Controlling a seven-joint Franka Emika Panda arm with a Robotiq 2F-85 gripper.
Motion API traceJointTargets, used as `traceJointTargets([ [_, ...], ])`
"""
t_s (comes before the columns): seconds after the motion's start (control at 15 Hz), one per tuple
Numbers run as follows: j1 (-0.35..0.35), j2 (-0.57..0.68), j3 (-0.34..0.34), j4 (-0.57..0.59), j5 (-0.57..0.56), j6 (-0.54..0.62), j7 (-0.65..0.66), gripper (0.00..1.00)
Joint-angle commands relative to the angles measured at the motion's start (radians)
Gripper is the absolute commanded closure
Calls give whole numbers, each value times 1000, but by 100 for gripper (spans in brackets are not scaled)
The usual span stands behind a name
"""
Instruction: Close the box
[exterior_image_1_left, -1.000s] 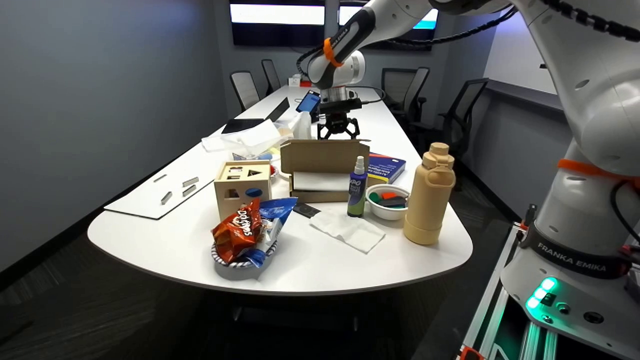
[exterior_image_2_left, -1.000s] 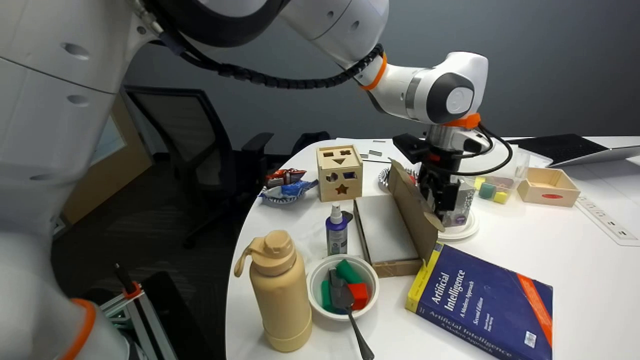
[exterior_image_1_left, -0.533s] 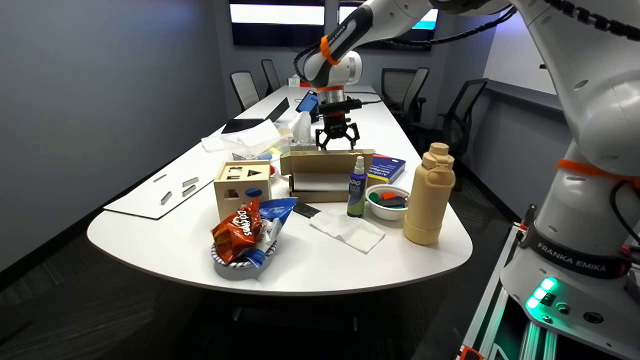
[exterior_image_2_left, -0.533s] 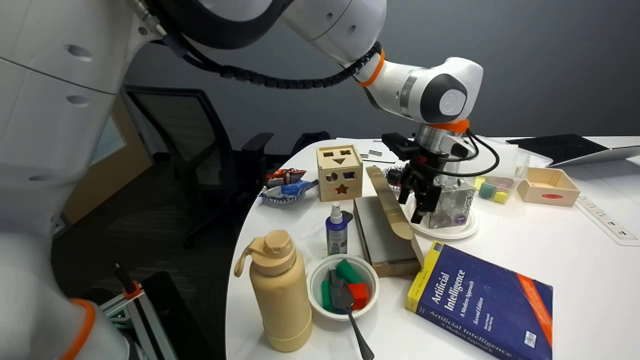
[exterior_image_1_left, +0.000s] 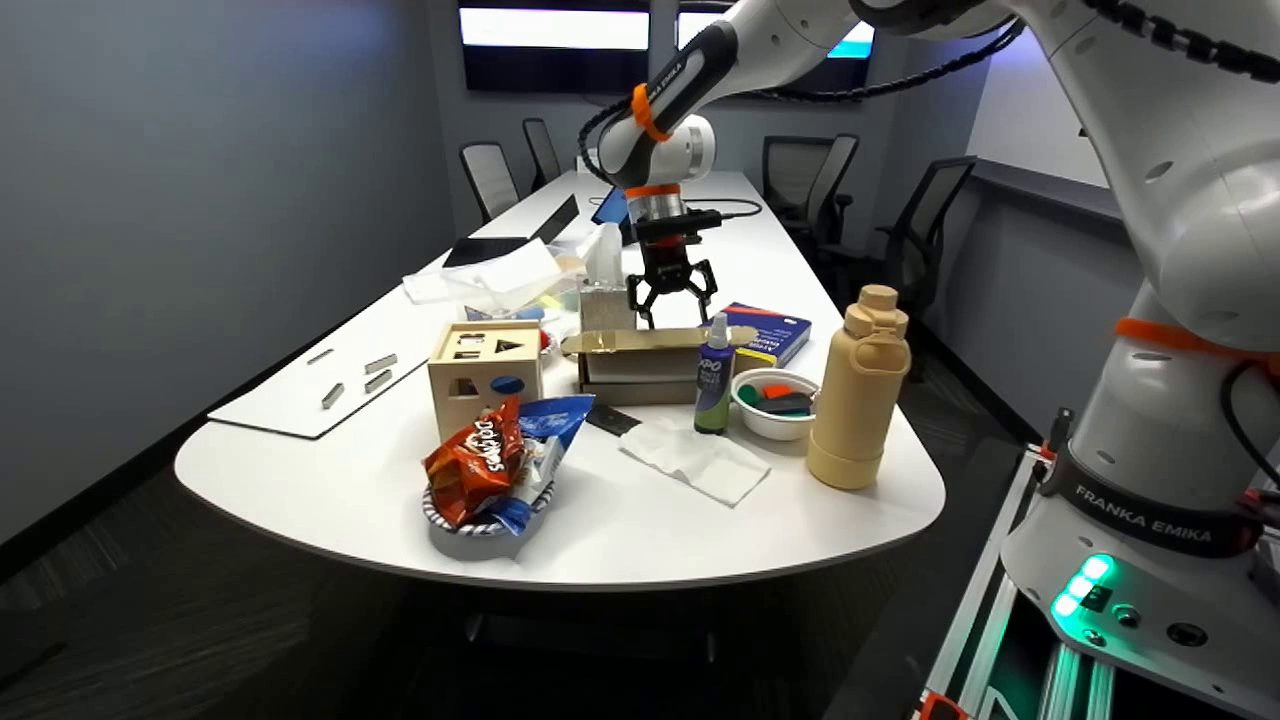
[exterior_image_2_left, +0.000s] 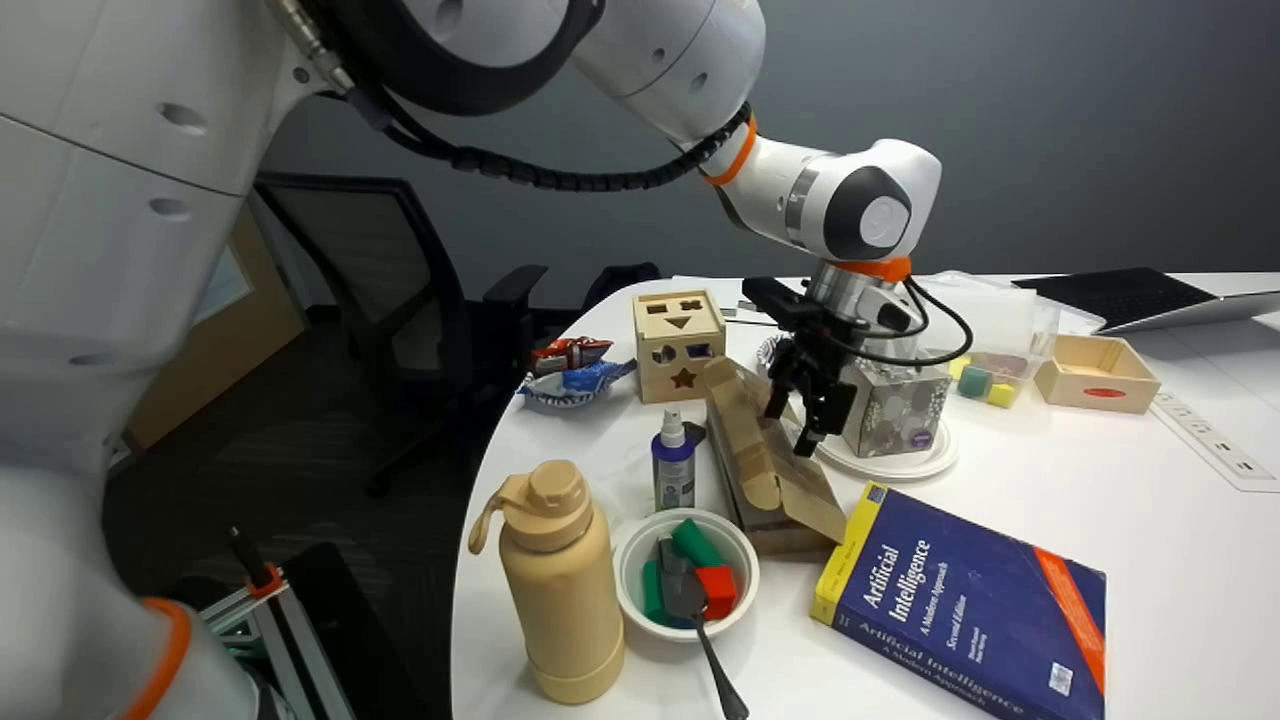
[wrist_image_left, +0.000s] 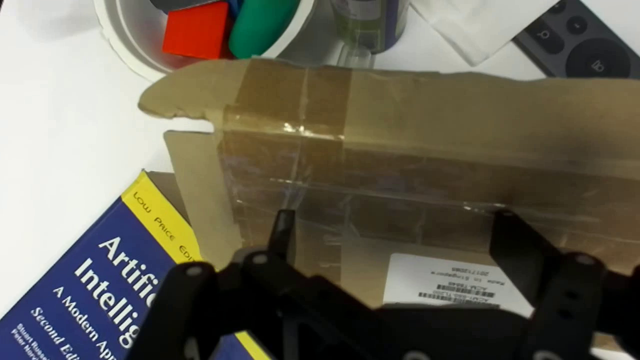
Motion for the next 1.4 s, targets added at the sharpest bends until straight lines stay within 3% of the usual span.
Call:
traceJointTargets([
  [0.0,-4,19,7,0,19,-23,-41,0],
  [1.33,7,35,35,-78,26,29,-105,0],
])
